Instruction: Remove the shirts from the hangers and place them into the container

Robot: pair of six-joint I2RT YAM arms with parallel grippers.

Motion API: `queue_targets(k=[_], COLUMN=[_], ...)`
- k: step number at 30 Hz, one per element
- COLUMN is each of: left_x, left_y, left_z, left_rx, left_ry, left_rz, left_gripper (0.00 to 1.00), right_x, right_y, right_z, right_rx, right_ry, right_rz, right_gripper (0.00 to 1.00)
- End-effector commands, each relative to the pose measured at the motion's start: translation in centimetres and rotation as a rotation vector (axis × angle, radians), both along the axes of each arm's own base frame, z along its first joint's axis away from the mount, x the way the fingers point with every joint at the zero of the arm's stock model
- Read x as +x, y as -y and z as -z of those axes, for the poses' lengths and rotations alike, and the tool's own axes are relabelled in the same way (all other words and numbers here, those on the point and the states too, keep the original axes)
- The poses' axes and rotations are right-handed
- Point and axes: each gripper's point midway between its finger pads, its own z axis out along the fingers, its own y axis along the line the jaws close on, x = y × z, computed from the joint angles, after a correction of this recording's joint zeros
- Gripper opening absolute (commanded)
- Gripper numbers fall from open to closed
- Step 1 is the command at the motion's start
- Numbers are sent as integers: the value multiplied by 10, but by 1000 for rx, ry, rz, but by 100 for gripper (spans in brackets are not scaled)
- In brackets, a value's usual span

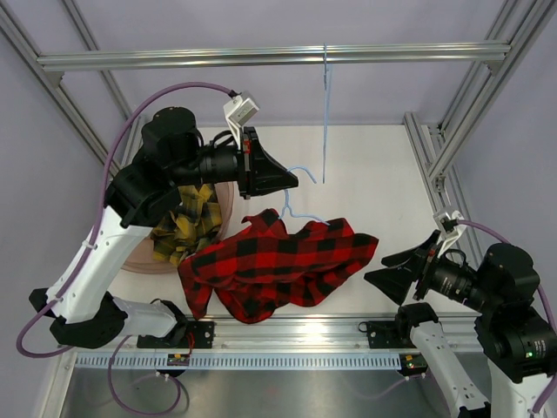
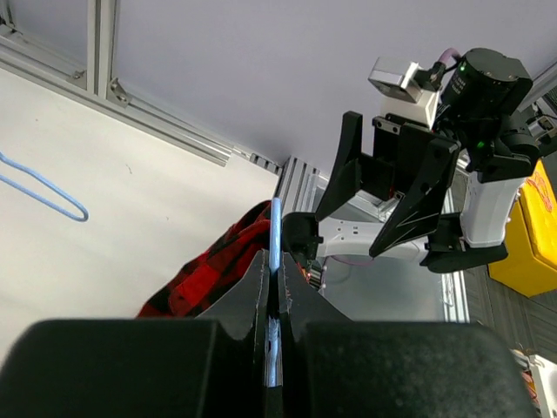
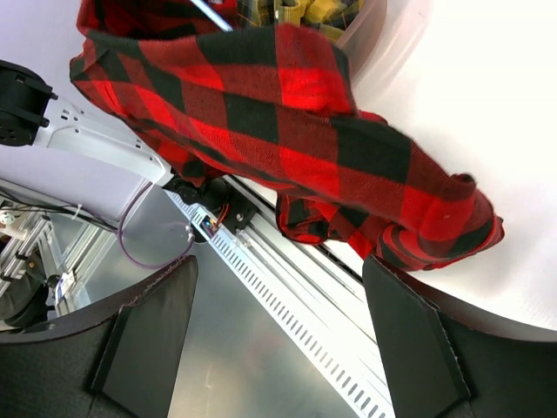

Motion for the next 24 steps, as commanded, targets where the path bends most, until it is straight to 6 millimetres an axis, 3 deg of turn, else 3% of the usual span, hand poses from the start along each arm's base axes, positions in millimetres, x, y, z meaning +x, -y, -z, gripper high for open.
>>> queue_targets(k=[1, 4, 7, 15, 18, 24], left_x=[-18, -30, -42, -87, -95, -95], left_y=[-12, -18, -26, -53, -58, -61], left_z=[-24, -31, -39, -88, -93, -94], left_rx=[-58, -78, -87, -182, -192, -192], left_ry=[42, 47, 57, 118, 121, 130], left_rz=[30, 56, 73, 158, 173, 163], left_gripper=[0, 0, 0, 0, 0, 0], right_x=[5, 15, 28, 25, 22, 6], right_y=[1, 4, 3, -6, -10, -20], right_z=[-19, -29, -27, -31, -34, -31], right_rx=[-13, -24, -41, -13, -2, 51], right_ry=[81, 114, 122, 175, 186, 176], right_rz=[2, 29, 32, -41, -78, -187], right_gripper=[85, 84, 84, 82, 80, 54])
